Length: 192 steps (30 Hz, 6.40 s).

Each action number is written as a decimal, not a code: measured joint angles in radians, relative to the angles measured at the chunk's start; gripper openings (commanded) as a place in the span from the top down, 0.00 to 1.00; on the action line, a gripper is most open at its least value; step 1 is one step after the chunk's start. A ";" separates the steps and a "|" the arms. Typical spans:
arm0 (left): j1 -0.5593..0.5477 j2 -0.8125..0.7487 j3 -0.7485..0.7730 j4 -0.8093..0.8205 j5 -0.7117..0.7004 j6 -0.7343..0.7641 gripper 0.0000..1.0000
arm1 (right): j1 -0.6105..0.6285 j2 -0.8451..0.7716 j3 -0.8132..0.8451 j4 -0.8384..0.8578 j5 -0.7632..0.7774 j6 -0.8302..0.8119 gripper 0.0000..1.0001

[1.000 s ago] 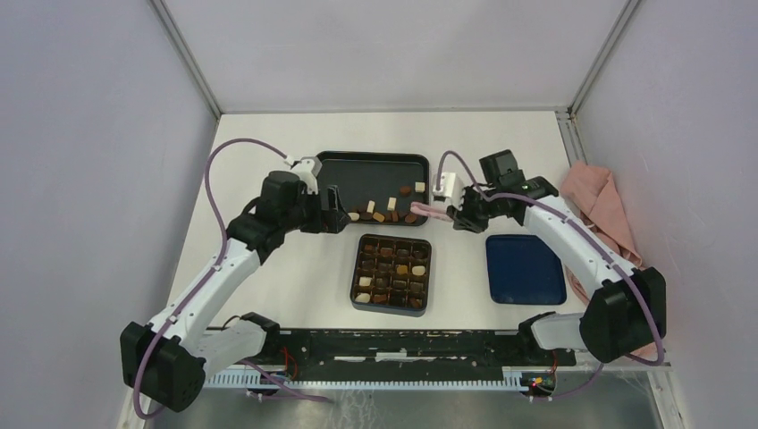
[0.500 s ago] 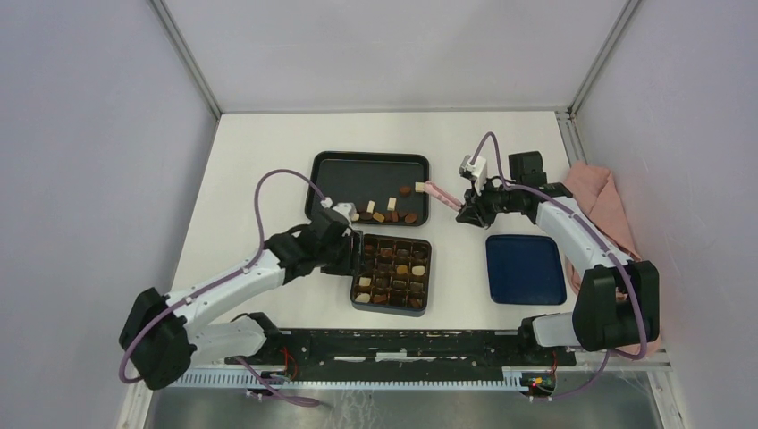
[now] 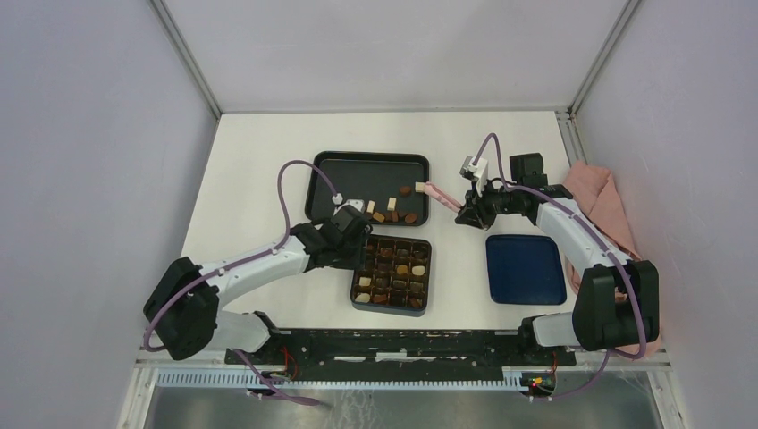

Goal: Pack the chocolate
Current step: Adjust the packing box at the center of the board, then place the clamp at the center of the board, then pick up the box lid from the center of the board.

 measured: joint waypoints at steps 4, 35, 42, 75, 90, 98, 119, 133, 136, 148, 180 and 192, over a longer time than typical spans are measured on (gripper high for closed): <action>0.000 0.023 0.005 0.012 -0.003 0.000 0.51 | 0.000 0.000 0.000 0.000 0.000 0.000 0.71; -0.122 -0.106 -0.051 0.121 -0.193 0.108 0.98 | -0.010 0.004 0.000 -0.007 -0.040 -0.024 0.71; -0.188 -0.264 -0.142 0.274 -0.240 0.266 0.98 | -0.071 0.000 -0.019 0.015 -0.045 0.000 0.71; -0.071 0.032 -0.016 0.068 -0.154 -0.169 0.98 | -0.158 0.074 -0.053 0.147 0.113 0.179 0.70; -0.023 0.081 0.005 0.109 -0.127 -0.341 0.54 | -0.149 0.420 0.145 0.224 0.427 0.379 0.68; -0.023 -0.116 0.005 0.116 -0.101 -0.271 0.27 | -0.142 0.529 0.285 0.216 0.510 0.397 0.64; -0.023 -0.338 -0.007 0.343 0.048 -0.038 0.23 | -0.135 0.581 0.340 0.197 0.537 0.424 0.36; -0.023 -0.452 -0.111 0.595 0.161 0.003 0.00 | -0.137 -0.168 -0.039 0.271 0.409 0.126 0.02; -0.023 -0.462 -0.119 0.646 0.161 0.003 0.00 | -0.137 -0.257 -0.085 0.216 0.334 0.094 0.14; -0.023 -0.430 -0.125 0.675 0.156 0.003 0.00 | -0.101 -0.142 -0.159 -0.044 0.372 0.175 0.53; -0.023 -0.528 -0.175 0.661 0.097 0.002 0.00 | 0.137 0.032 -0.229 -0.034 0.645 0.231 0.91; -0.023 -0.518 -0.175 0.655 0.089 0.002 0.00 | 0.167 0.017 -0.229 -0.075 0.730 0.180 0.77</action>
